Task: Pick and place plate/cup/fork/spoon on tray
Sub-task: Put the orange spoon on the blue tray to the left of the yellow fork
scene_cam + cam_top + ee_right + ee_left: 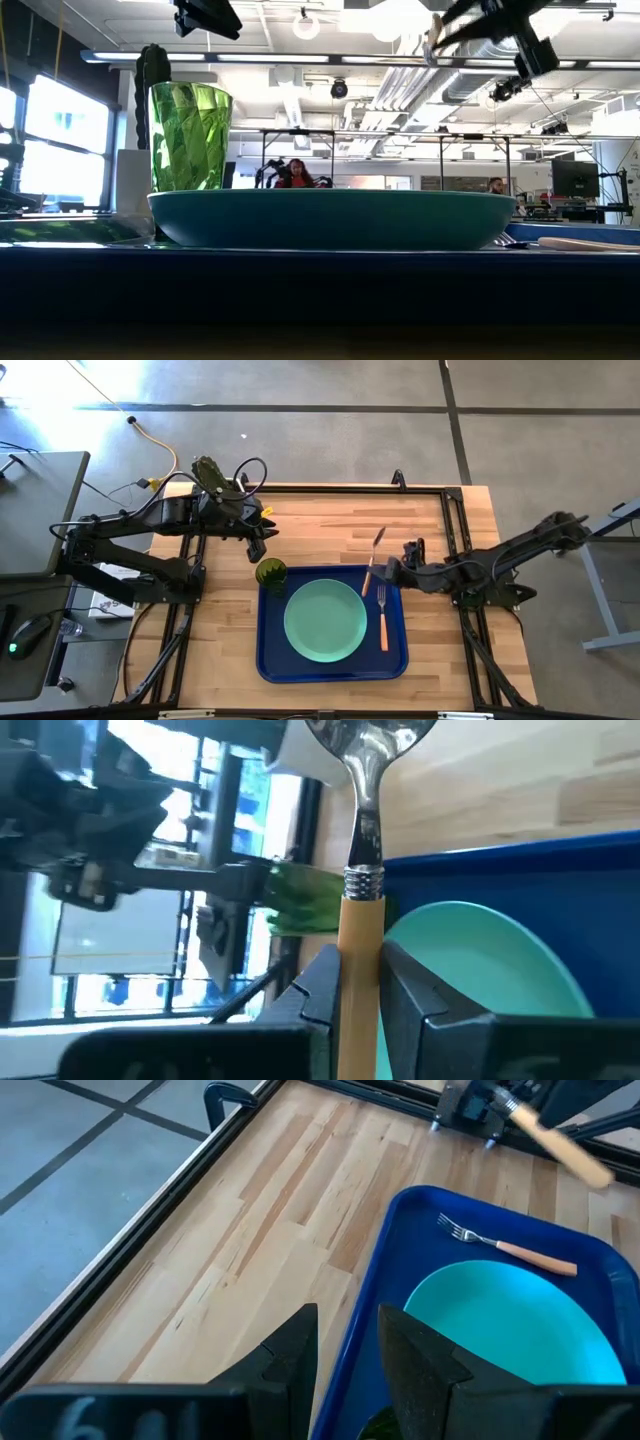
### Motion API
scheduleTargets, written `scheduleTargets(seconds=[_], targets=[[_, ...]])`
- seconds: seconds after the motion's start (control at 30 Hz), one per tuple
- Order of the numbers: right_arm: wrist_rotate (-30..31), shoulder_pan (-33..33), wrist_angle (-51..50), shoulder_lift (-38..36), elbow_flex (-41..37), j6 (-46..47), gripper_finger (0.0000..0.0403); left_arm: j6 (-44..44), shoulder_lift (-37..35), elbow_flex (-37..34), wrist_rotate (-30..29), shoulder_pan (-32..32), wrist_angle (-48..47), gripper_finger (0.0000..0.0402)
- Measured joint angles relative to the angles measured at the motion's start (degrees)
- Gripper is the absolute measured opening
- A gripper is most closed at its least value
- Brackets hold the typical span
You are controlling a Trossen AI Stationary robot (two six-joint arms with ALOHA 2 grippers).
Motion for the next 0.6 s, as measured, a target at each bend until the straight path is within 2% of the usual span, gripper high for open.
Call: scheduleTargets(seconds=[0.17, 0.3, 0.6], targets=[[0.9, 0.9, -3.9, 2.4, 6.4, -3.3, 0.0028, 0.1, 0.0, 0.0, 0.0, 0.0, 0.0, 0.0097], [0.4, 0.8, -12.8, 6.0, 13.1, -3.4, 0.0028, 0.1, 0.0, 0.0, 0.0, 0.0, 0.0, 0.0097], [-7.1, 0.9, -38.1, 17.8, 26.3, 10.1, 0.0028, 0.1, 0.0, 0.0, 0.0, 0.0, 0.0, 0.0097]])
